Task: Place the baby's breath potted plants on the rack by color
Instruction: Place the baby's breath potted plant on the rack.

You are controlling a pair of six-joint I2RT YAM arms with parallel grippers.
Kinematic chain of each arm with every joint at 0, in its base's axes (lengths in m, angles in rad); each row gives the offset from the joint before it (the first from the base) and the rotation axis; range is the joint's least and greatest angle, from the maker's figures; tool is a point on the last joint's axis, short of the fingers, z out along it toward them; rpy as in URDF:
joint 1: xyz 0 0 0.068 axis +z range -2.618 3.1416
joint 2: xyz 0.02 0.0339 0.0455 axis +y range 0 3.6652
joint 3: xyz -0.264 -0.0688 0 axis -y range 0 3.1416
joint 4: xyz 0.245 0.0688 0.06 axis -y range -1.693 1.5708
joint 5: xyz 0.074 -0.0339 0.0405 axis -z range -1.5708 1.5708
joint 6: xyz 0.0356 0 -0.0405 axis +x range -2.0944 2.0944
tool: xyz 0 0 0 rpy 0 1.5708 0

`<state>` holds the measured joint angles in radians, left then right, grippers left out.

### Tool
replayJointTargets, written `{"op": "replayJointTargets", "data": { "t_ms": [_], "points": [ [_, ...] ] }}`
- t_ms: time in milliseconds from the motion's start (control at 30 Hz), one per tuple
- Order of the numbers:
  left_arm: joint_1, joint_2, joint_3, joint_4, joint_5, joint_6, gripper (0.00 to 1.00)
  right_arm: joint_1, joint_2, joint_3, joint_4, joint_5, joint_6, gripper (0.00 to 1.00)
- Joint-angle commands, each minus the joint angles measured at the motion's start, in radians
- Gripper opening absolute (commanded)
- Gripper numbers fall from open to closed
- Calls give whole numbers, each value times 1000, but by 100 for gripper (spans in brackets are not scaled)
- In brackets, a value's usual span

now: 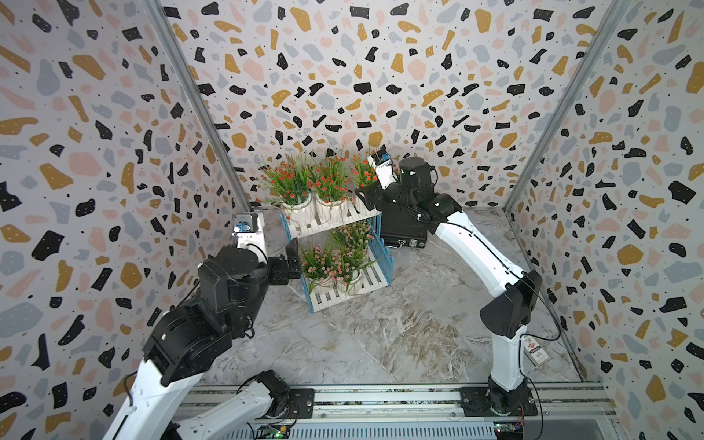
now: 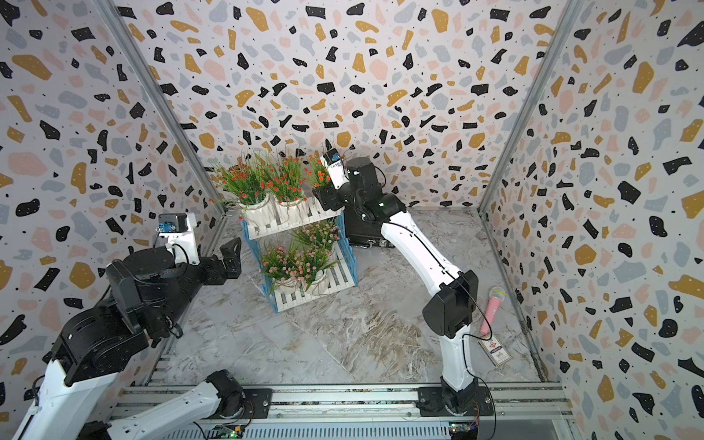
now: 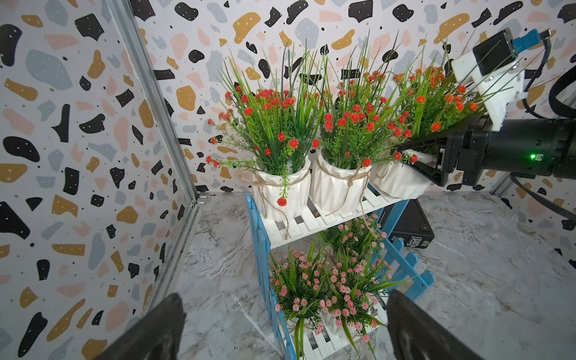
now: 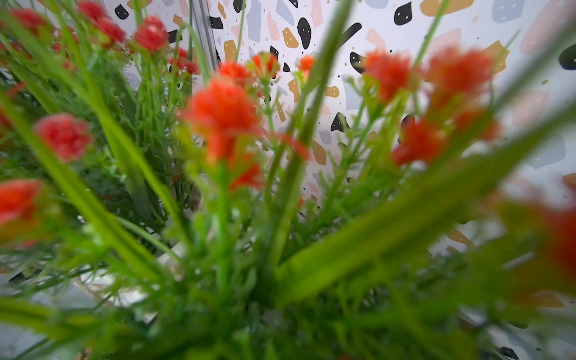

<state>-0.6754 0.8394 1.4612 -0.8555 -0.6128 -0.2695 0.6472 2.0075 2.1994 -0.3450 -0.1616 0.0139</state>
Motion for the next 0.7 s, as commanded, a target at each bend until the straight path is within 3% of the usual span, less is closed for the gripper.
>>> {"op": "replayJointTargets", "data": {
  "t_ms": [0,667],
  "points": [
    [-1,-20,-17,15,-2,-20,99,18,8,84,90,-7,-25,81],
    [11,4,-73,15,8,-7,99,52,72,145,95,-10,-25,82]
  ]
}}
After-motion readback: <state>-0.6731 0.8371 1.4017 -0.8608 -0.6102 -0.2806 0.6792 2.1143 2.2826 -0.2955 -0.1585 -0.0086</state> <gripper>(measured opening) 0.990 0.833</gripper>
